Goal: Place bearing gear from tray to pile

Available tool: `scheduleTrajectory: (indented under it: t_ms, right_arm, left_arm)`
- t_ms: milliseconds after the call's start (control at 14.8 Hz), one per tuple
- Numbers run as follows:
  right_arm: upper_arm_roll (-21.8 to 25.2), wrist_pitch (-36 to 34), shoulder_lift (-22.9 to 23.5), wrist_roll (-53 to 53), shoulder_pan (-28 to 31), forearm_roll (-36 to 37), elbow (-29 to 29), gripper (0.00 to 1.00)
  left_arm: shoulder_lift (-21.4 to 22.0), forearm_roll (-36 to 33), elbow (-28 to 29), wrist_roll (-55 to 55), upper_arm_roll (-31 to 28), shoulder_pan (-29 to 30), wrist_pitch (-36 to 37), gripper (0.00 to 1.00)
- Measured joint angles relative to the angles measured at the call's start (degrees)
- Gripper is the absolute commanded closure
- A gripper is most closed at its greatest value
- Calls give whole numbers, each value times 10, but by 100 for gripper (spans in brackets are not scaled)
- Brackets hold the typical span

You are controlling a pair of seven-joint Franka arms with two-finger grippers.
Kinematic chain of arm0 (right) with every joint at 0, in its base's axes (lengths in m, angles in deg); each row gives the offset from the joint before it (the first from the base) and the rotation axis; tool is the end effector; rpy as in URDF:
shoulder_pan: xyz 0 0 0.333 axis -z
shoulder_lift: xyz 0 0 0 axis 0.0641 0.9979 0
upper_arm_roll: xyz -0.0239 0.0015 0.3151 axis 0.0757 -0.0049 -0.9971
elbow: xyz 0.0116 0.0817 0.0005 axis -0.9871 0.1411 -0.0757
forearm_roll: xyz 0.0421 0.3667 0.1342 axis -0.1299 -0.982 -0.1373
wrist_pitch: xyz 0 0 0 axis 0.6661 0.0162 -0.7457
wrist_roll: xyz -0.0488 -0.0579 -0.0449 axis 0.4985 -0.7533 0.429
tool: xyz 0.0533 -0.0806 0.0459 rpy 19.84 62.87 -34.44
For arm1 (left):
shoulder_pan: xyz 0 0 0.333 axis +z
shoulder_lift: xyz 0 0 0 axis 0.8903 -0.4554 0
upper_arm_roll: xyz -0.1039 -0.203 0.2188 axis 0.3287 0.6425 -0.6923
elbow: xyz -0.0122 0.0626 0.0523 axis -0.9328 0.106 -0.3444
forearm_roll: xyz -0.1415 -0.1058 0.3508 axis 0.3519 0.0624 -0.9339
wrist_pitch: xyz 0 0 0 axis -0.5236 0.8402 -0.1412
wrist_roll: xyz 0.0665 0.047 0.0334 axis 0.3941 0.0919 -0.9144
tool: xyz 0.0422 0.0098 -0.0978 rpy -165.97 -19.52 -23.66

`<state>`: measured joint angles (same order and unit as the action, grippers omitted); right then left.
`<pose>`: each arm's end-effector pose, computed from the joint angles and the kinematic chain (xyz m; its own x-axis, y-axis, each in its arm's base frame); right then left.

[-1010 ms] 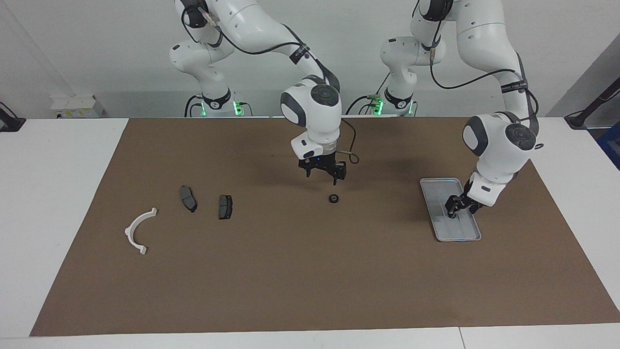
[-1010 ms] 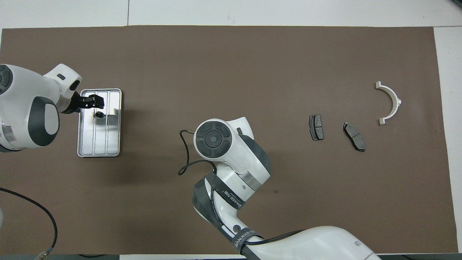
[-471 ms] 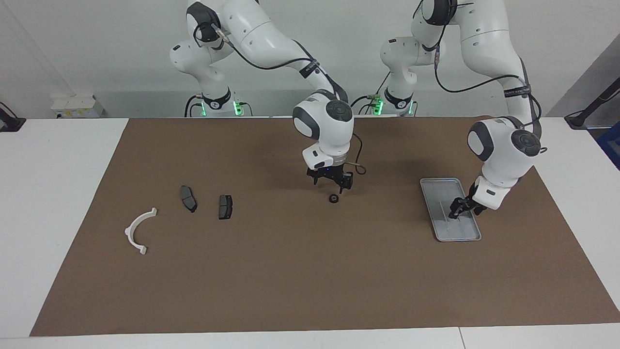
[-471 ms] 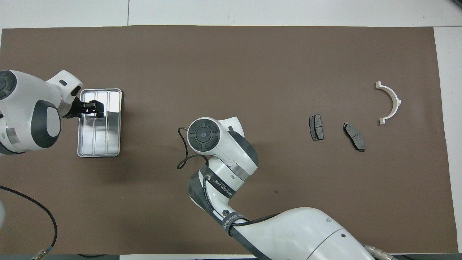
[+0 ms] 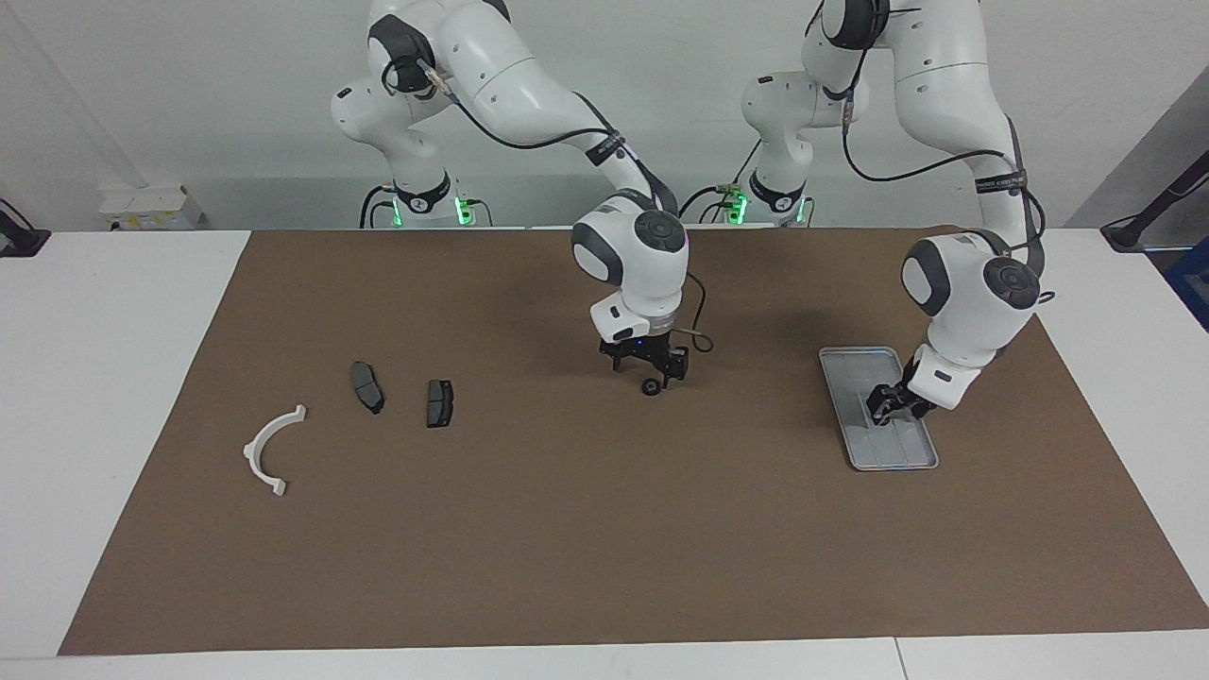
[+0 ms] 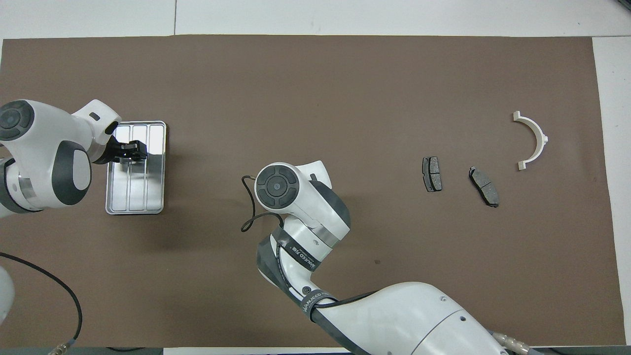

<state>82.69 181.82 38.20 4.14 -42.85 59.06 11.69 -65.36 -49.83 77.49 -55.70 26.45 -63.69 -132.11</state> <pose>0.5168 0.4568 0.2747 0.9085 -0.4134 0.0607 -0.4134 -0.9104 -0.0124 0.6093 0.0125 0.2972 0.9980 0.0533 0.0343 0.0531 -0.9986 0.0065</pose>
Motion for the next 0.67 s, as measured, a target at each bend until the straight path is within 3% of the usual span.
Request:
scheduleTrajectory:
  t_ms: [67,135,202,269,539,673]
  right_arm:
    - [1,1,1,0,-1,2,-1,7]
    - [1,1,1,0,-1,2,-1,12]
    - [1,1,1,0,-1,2,-1,17]
    - [1,1,1,0,-1,2,-1,23]
    - [2,-18,8,0,-2,1,-23,28]
    - [5,-17,16,3,0,1,-38,47]
  left_arm:
    - [0,0,5,-2,0,-1,-5,44]
    - [1,1,7,-4,0,-3,-11,64]
    - [3,1,8,-8,0,-5,-11,92]
    - [3,1,9,-14,0,-7,-12,100]
    - [7,2,9,-24,1,-15,-12,100]
    - [7,2,2,-24,0,-15,-2,100]
